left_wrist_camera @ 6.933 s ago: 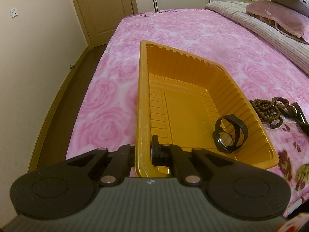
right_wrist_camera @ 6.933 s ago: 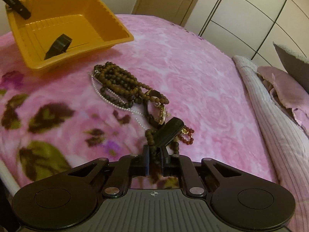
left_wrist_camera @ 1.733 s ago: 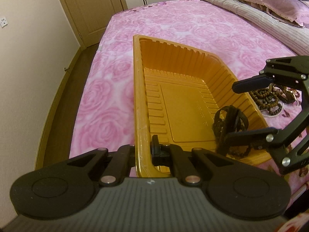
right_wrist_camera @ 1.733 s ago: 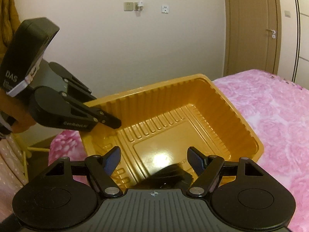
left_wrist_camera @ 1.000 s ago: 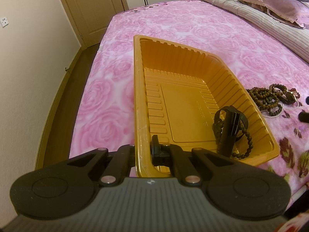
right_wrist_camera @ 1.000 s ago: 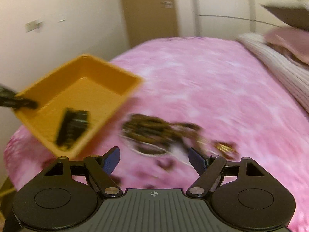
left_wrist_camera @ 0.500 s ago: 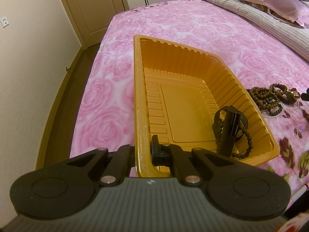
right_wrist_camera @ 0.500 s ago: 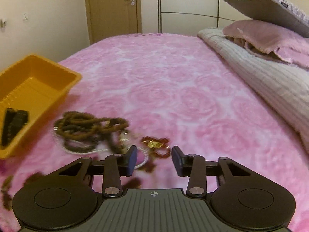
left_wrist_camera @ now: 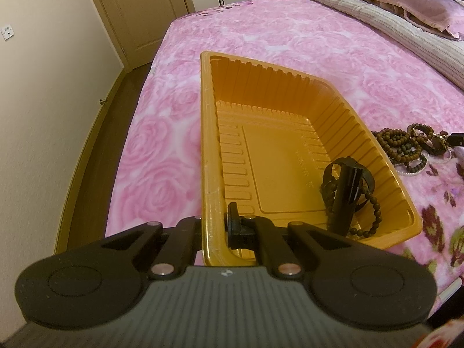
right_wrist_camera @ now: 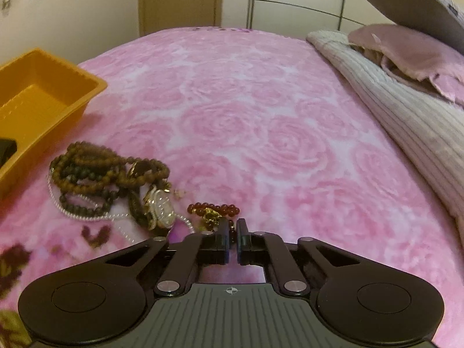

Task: Organize jewelry
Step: 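Grasp the red bead bracelet with the right tool, then drop the red bead bracelet into the tray and open the right tool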

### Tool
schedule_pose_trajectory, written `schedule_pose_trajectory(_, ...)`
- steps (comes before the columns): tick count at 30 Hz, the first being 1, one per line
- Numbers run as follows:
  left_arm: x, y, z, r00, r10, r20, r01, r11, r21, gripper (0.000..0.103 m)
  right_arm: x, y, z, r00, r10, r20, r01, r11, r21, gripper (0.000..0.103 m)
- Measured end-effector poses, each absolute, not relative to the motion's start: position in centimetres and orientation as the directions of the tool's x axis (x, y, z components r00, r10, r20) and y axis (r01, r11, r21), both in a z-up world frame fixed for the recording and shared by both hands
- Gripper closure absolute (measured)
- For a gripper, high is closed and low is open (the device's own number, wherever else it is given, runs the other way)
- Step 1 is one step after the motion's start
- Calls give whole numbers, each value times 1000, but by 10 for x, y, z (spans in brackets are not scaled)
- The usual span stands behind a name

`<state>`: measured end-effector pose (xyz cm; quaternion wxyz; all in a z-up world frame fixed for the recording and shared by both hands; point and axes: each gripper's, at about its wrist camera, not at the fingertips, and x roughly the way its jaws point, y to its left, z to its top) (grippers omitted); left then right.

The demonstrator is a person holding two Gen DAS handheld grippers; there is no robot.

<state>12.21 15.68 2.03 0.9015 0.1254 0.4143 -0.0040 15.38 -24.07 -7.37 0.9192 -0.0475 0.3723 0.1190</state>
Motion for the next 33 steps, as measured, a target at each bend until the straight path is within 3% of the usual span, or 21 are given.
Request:
schedule_pose_trajectory(20, 122, 156, 20, 658, 98, -747, 110, 968, 224, 101, 116, -244, 16, 824, 226, -520, -275, 961, -18, 99)
schedule_pose_trajectory(33, 120, 155, 21, 660, 93, -746, 113, 969, 220, 101, 113, -171, 71, 745, 494, -448, -524, 850, 65, 99)
